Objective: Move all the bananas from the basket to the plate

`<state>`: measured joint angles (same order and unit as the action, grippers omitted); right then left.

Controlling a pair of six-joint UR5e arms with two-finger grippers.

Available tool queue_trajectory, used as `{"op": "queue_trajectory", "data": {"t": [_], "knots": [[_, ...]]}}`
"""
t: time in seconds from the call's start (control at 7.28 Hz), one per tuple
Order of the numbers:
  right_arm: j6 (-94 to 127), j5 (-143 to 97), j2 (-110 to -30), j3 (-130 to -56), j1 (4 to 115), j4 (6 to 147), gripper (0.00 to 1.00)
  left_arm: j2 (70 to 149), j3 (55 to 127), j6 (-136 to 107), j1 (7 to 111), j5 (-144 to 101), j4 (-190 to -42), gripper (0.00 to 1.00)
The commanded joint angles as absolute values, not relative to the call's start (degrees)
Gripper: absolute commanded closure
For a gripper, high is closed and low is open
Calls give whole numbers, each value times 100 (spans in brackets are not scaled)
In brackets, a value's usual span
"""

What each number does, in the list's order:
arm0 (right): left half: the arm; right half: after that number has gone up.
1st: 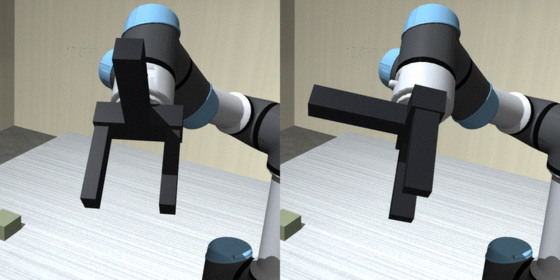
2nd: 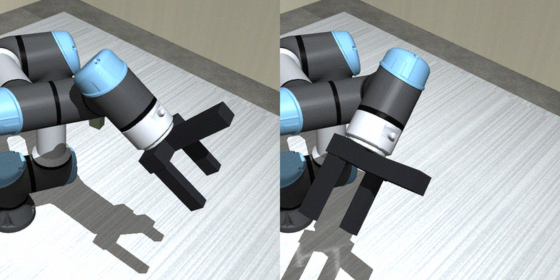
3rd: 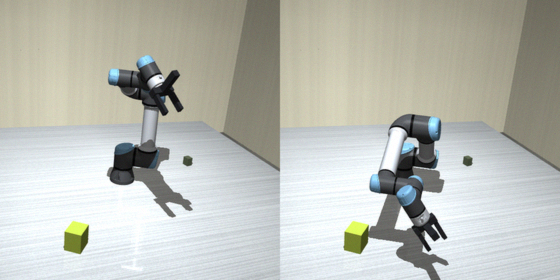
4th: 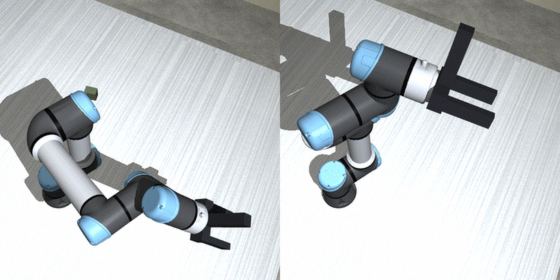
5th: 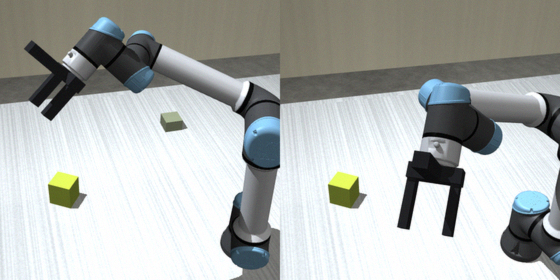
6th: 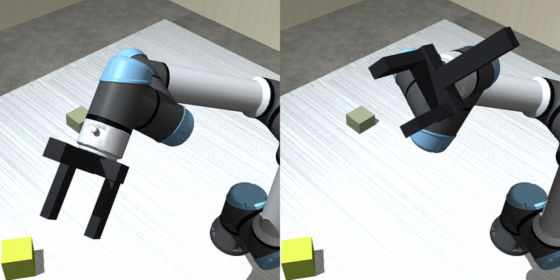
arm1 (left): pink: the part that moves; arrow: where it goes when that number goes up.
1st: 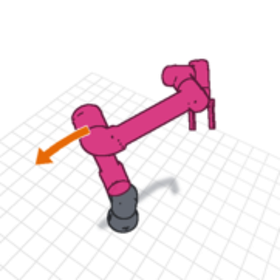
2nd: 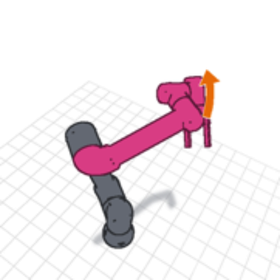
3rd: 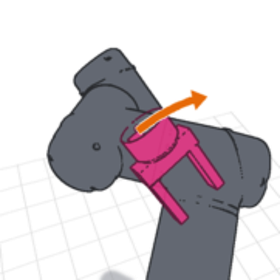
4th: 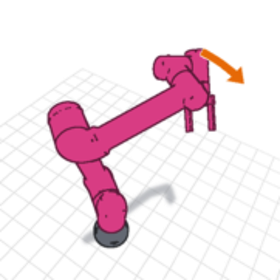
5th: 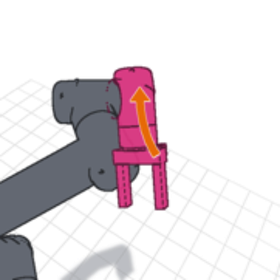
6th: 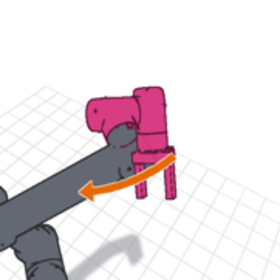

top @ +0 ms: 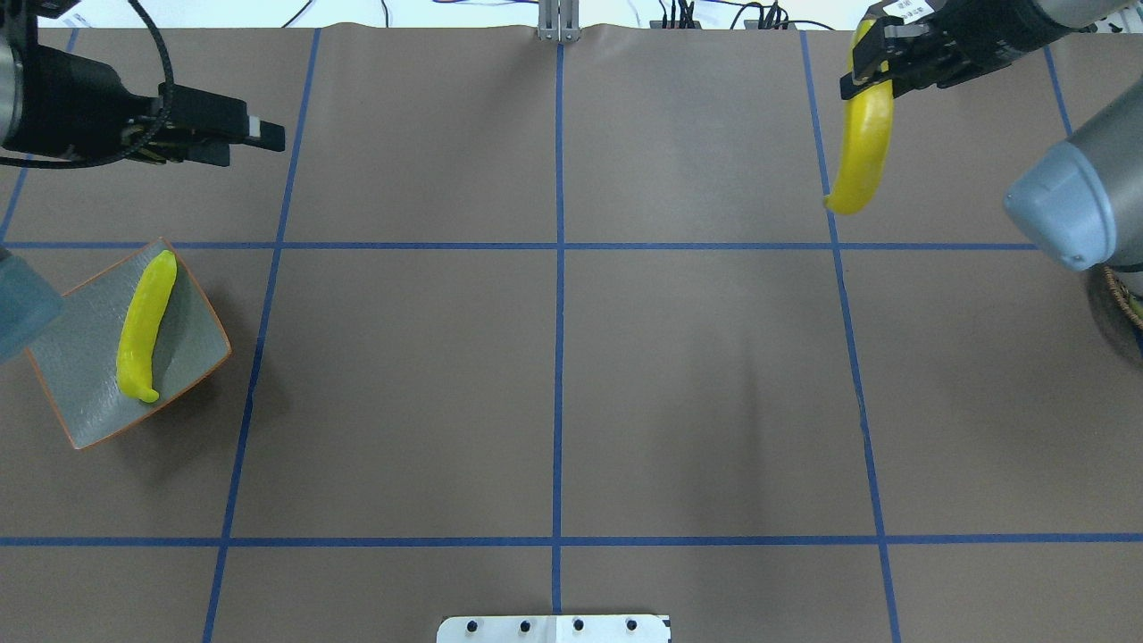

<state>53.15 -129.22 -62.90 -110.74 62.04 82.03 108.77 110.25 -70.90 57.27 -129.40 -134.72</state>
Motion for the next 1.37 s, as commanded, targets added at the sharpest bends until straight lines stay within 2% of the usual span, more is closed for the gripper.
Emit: {"op": "queue_trajectory", "data": {"t": [0.0, 0.14, 0.55, 1.24], "knots": [[6840, -12920, -6091, -11320, 5680, 7678, 100, 11547, 11057, -7374, 5319, -12911, -13561, 0], [7125, -12911, -6100, -11286, 5417, 7177, 100, 11653, 11031, -7383, 5039, -12789, -13953, 0], [7137, -12938, -5863, -11329, 4950, 7022, 100, 11759, 10838, -7383, 4133, -11834, -15140, 1], [7391, -12911, -5538, -11592, 4413, 7022, 100, 11926, 10758, -7356, 3674, -11795, -15451, 1]]}}
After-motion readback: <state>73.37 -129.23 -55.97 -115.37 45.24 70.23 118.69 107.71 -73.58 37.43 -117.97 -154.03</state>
